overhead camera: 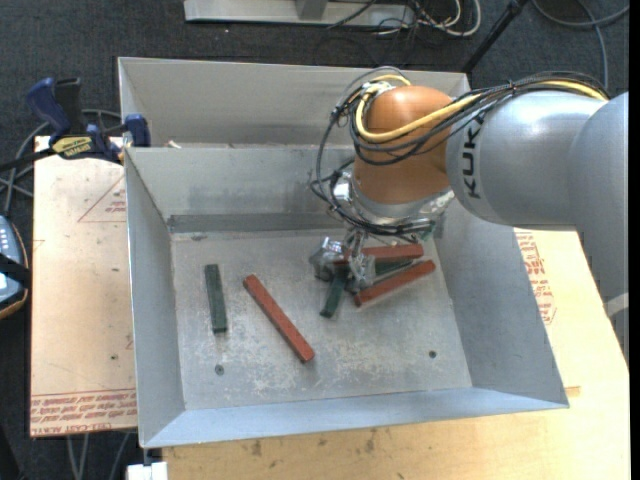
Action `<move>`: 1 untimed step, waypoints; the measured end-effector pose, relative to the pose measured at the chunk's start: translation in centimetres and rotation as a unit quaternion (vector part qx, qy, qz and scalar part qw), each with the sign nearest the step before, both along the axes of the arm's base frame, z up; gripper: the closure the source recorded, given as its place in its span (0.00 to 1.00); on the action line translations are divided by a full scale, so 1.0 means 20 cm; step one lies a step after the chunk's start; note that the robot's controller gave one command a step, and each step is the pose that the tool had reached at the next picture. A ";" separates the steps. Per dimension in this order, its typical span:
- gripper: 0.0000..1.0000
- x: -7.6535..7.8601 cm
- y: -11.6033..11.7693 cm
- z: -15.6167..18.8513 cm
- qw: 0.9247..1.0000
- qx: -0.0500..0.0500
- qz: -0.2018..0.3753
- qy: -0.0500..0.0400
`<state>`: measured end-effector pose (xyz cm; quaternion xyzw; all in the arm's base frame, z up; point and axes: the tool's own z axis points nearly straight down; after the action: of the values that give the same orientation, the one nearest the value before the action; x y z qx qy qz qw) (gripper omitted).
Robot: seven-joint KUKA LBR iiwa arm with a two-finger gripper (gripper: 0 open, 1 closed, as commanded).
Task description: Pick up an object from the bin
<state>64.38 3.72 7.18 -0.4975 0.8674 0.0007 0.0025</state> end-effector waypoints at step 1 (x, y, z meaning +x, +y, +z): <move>1.00 -0.08 0.03 0.70 0.995 -0.001 0.100 -0.004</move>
Offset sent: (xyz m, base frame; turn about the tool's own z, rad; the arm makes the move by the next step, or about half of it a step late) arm -0.0173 0.0046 0.1349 -0.2043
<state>62.86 4.29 21.12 -0.5822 0.8131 -0.0021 0.0053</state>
